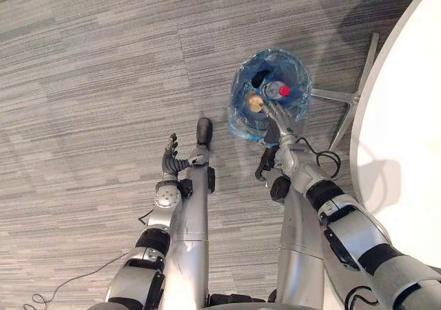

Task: Gather rubbish on tea table into small bin, then transfer packed bag to large trash can.

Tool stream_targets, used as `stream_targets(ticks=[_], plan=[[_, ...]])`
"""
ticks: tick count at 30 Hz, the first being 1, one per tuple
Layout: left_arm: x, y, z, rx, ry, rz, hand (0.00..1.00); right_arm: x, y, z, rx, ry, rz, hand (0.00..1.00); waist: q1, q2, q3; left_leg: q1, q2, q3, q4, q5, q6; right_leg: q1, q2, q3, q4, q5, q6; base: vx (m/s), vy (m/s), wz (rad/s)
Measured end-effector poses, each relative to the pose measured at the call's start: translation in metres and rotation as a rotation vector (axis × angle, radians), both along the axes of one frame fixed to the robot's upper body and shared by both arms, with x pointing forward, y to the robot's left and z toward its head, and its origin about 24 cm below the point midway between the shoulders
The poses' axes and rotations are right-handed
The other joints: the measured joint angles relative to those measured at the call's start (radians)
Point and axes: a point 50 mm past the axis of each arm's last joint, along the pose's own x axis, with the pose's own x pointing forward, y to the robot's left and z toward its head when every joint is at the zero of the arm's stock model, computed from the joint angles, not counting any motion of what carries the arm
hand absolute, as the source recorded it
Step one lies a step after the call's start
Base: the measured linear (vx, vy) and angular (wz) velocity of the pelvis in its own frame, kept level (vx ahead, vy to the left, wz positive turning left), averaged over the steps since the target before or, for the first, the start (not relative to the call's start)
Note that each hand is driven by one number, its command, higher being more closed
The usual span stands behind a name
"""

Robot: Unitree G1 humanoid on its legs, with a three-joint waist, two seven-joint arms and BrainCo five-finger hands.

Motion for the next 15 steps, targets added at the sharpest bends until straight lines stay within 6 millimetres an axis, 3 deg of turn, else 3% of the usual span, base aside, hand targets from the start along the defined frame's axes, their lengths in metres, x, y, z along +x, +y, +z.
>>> stream_targets(ticks=[2, 3, 15], plan=[[0.0001, -0.0012, 0.0004, -0.009, -0.003, 0.000, 0.00, 0.0002, -0.0012, -0.0022, -0.003, 0.021, -0.005, 0.00, 0.002, 0.005, -0.009, -0.019, 0.000, 0.000, -0.001, 0.002, -0.002, -0.022, -0.002, -0.001, 0.006, -0.001, -0.001, -0.02, -0.009, 0.04], [0.0005, -0.0013, 0.0012, -0.013, -0.006, 0.001, 0.00, 0.0006, -0.0014, -0.0030, -0.006, 0.034, -0.006, 1.00, 0.002, 0.005, -0.009, -0.024, -0.001, 0.000, 0.000, 0.004, -0.001, -0.029, -0.003, -0.001, 0.012, -0.003, -0.004, -0.02, -0.010, 0.03], [0.0017, -0.0096, 0.0043, -0.036, -0.020, -0.013, 0.00, 0.0021, -0.0057, -0.0063, 0.018, 0.107, -0.013, 1.00, 0.025, 0.014, -0.014, -0.036, -0.012, -0.015, 0.000, 0.011, -0.010, -0.044, -0.005, -0.013, 0.036, -0.024, -0.011, 0.00, -0.006, 0.04]])
